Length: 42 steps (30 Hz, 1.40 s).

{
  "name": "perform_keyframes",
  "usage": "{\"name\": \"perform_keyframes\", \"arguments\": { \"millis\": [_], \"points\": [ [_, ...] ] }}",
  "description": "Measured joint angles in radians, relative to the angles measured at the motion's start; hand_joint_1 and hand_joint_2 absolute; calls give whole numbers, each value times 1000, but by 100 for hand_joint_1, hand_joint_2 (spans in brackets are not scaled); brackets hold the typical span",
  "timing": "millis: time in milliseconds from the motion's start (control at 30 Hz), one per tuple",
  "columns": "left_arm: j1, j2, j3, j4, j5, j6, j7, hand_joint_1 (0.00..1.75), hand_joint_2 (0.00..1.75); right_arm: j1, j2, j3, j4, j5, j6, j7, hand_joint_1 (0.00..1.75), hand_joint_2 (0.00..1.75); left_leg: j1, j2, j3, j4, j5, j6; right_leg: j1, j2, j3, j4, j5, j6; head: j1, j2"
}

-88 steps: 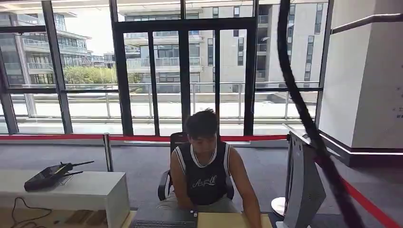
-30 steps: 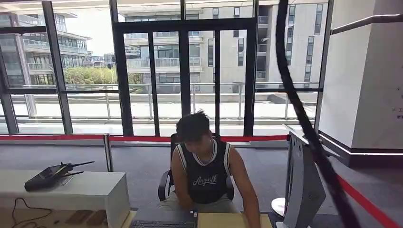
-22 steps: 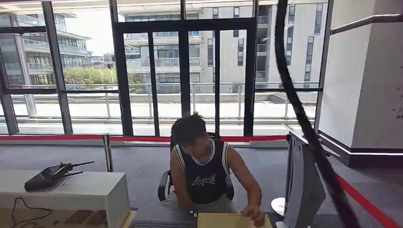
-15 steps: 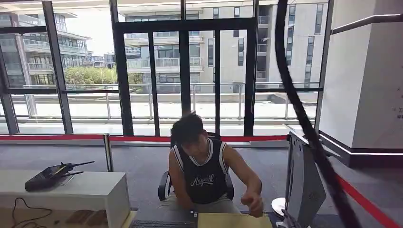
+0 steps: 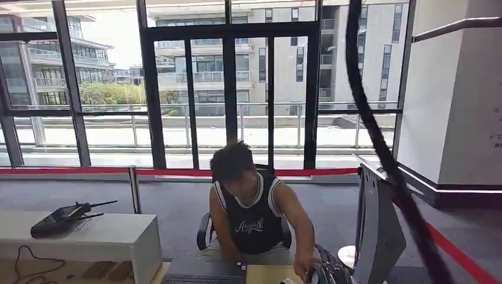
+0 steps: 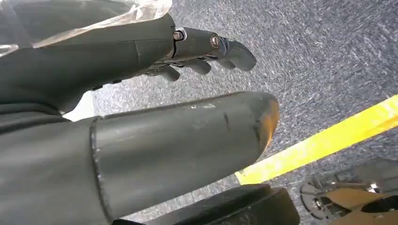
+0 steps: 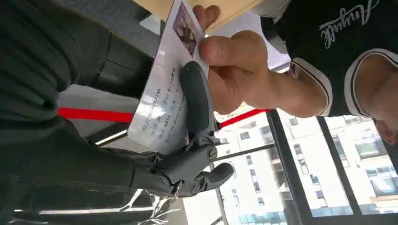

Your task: Pass the card to the sensor for recognition and then transmit it.

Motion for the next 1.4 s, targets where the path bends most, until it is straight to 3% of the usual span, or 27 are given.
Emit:
{"name": "perform_keyframes", "arguments": {
  "millis": [167,200,233,267,433,467,667,700,867,900,1000,1200,1300,1400],
  "points": [
    [0,0,-7,0,0,4,6,0,0,-33,23,17,54,0,7,13,175,175,0,0,0,0,0,0,0,0,0,0,0,0,0,0],
    [0,0,-12,0,0,5,6,0,0,-40,29,19,68,0,8,14,42,175,0,0,0,0,0,0,0,0,-1,0,0,0,0,0],
    [0,0,-18,0,0,5,6,0,0,-46,34,24,83,-1,8,14,42,175,0,0,0,0,0,0,0,0,0,0,0,0,0,0],
    [0,0,-21,0,1,6,6,0,0,-49,38,28,92,-3,8,14,0,0,0,0,0,0,0,0,0,0,0,0,0,0,0,0],
    [0,0,-22,0,5,9,9,0,0,-50,47,36,118,-35,7,17,0,0,0,0,0,0,0,0,0,0,0,0,0,0,0,0],
    [0,0,-23,0,6,9,9,0,0,-50,47,37,125,-43,6,18,0,175,0,0,0,0,0,0,0,0,0,0,0,0,0,0],
    [1,1,-24,0,19,12,10,0,0,-43,50,9,143,-217,8,-40,0,175,0,0,0,0,0,0,0,0,0,0,0,0,0,0],
    [1,1,-24,0,21,12,12,0,0,-42,52,-4,145,-270,19,-54,0,0,0,0,0,0,0,0,0,0,0,0,0,0,0,0],
    [1,1,-24,0,38,20,15,0,0,-18,67,-102,137,-606,129,-182,0,0,0,0,0,0,0,0,0,0,0,0,0,0,0,0],
    [1,1,-24,0,42,24,15,0,0,-5,72,-135,125,-718,176,-212,0,175,0,0,0,0,0,0,0,0,0,0,0,0,0,0],
    [2,1,-24,0,51,27,12,0,0,38,76,-193,85,-1037,259,-224,0,175,0,0,0,0,0,0,0,0,0,0,0,0,0,0],
    [4,1,-24,0,60,36,13,0,0,169,46,-202,-59,-1583,248,-229,0,175,0,0,1,0,0,0,0,0,0,-1,0,0,0,0],
    [5,1,-24,0,65,48,15,0,0,243,19,-194,-144,-1687,217,-274,0,175,0,0,1,0,0,0,0,0,0,-1,0,0,0,0],
    [6,1,-22,0,73,56,20,0,0,322,-11,-183,-247,-1680,139,-392,0,175,0,0,1,0,-1,0,0,0,0,-1,0,0,0,0]
  ]
}}
